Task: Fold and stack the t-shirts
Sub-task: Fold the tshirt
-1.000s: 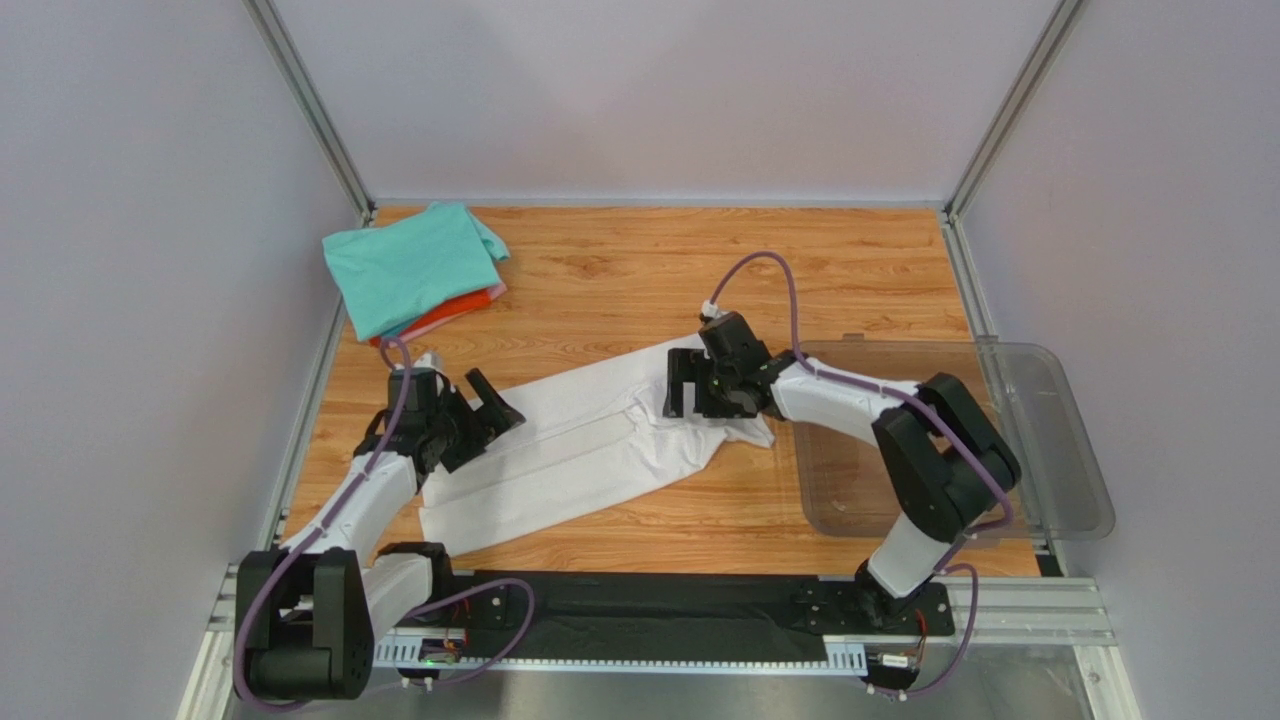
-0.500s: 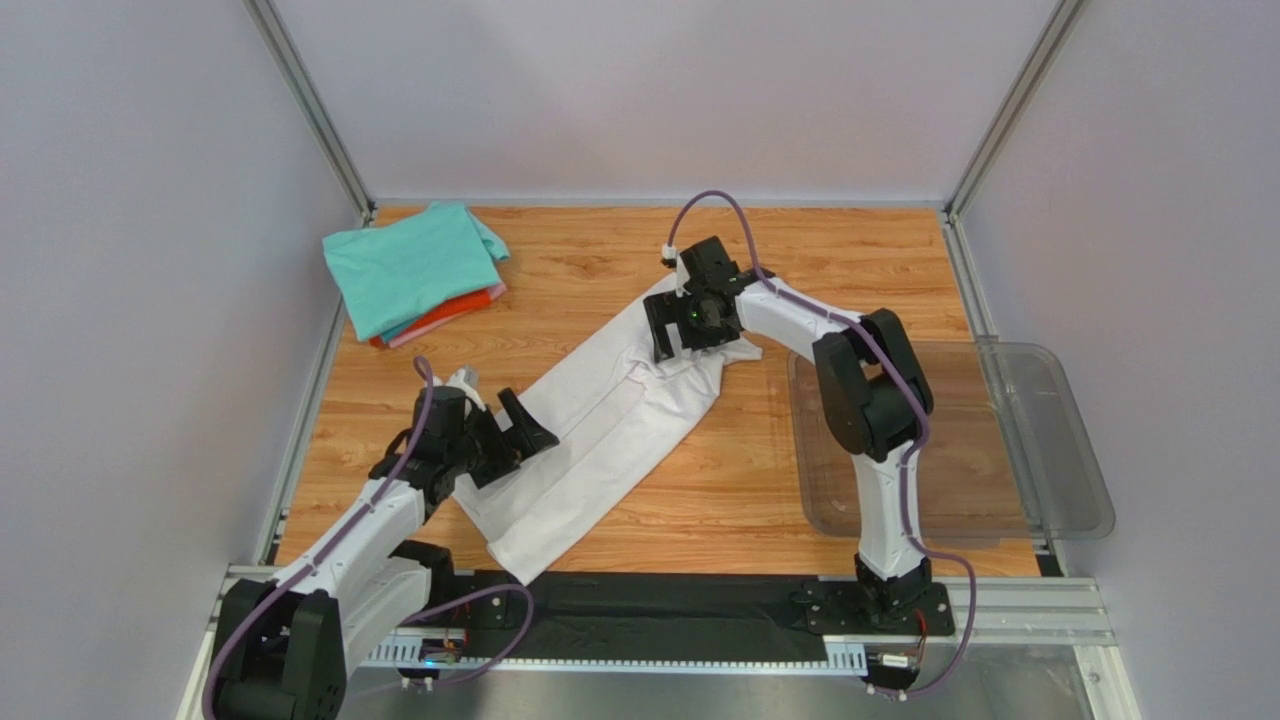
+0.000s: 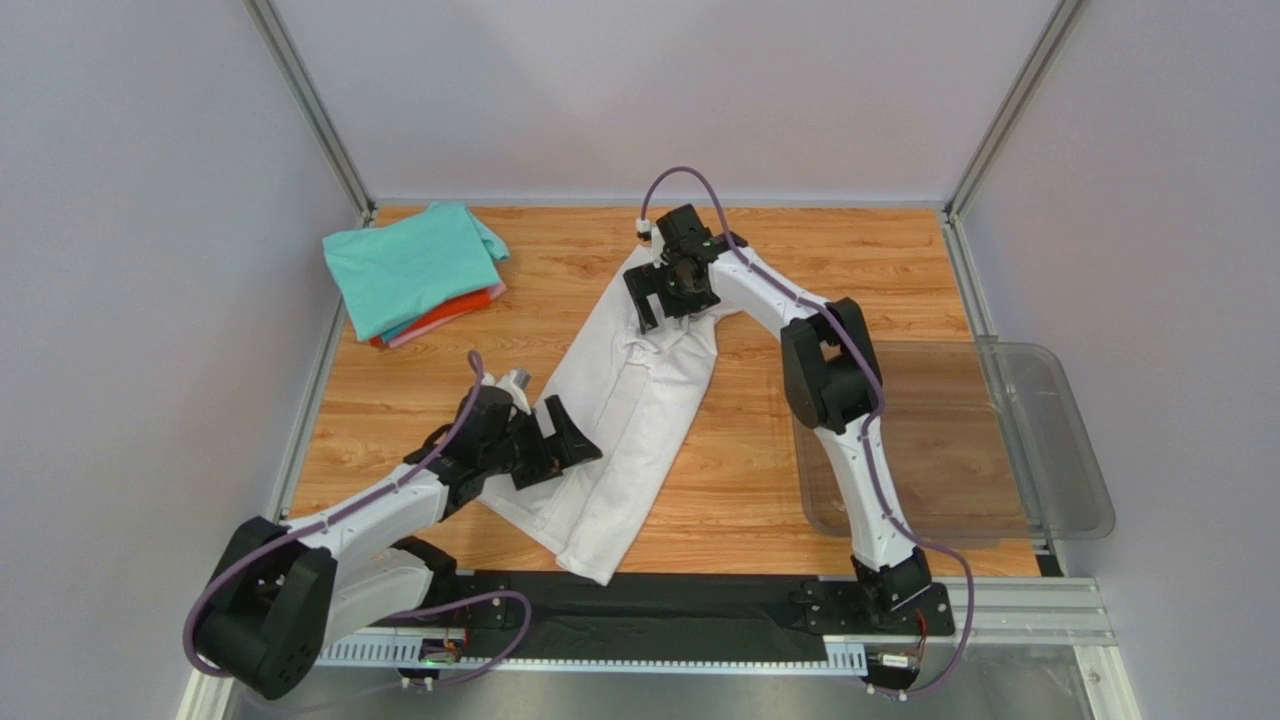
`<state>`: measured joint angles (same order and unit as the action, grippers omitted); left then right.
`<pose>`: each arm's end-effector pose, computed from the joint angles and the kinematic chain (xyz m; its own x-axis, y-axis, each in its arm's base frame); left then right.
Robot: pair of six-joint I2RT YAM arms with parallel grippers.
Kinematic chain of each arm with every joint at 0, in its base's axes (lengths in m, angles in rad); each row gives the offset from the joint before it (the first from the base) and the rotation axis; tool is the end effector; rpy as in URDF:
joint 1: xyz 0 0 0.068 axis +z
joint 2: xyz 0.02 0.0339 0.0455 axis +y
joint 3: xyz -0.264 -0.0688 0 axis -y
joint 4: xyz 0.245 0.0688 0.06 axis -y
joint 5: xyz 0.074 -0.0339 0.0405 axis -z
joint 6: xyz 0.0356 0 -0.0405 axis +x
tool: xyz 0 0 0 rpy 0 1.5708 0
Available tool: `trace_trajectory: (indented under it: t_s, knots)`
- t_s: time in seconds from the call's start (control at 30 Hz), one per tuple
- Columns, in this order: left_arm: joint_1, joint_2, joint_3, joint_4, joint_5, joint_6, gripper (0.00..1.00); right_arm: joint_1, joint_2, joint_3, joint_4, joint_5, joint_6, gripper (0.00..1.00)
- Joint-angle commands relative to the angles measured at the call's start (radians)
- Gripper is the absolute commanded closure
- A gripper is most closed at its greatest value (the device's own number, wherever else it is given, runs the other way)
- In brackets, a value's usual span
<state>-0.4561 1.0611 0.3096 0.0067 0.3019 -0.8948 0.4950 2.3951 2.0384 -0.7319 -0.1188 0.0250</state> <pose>0.1664 -0.0934 0.1473 -0.8619 -0.4068 -0.3028 -0.0888 0.7090 -0.6996 0.4512 0.2484 0.1666 -0.7924 -0.3995 -0.4610 -0.5004 0.8579 0.1166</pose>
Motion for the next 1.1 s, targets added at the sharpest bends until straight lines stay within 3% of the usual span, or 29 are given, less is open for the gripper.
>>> trace_trajectory:
  t_s: [0.0,0.23,0.43,0.57,0.73,0.93,1.07]
  knots:
    - [-0.096,0.095,0.009,-0.013,-0.05,-0.047,0.0,-0.007,0.128,0.08,-0.127,0.045,-0.022,0.0]
    - [-0.257,0.286,0.114,0.104,-0.075,-0.101,0.0,-0.009,0.2,0.232,-0.144,0.042,-0.118,0.0]
    - [-0.322,0.41,0.209,0.133,-0.107,-0.128,0.0,-0.009,0.234,0.302,-0.13,0.062,-0.139,0.0]
    - [-0.348,0.471,0.25,0.157,-0.113,-0.154,0.0,-0.009,0.26,0.345,-0.12,-0.005,-0.117,0.0]
    - [-0.392,0.47,0.27,0.138,-0.168,-0.196,0.0,-0.009,0.263,0.35,-0.074,-0.003,-0.088,0.0]
    - [-0.443,0.376,0.356,-0.141,-0.283,-0.176,0.0,-0.009,0.195,0.322,-0.095,0.103,-0.097,0.0]
    - [-0.457,0.281,0.365,-0.178,-0.3,-0.17,0.0,-0.007,0.095,0.278,-0.106,0.148,-0.125,0.0]
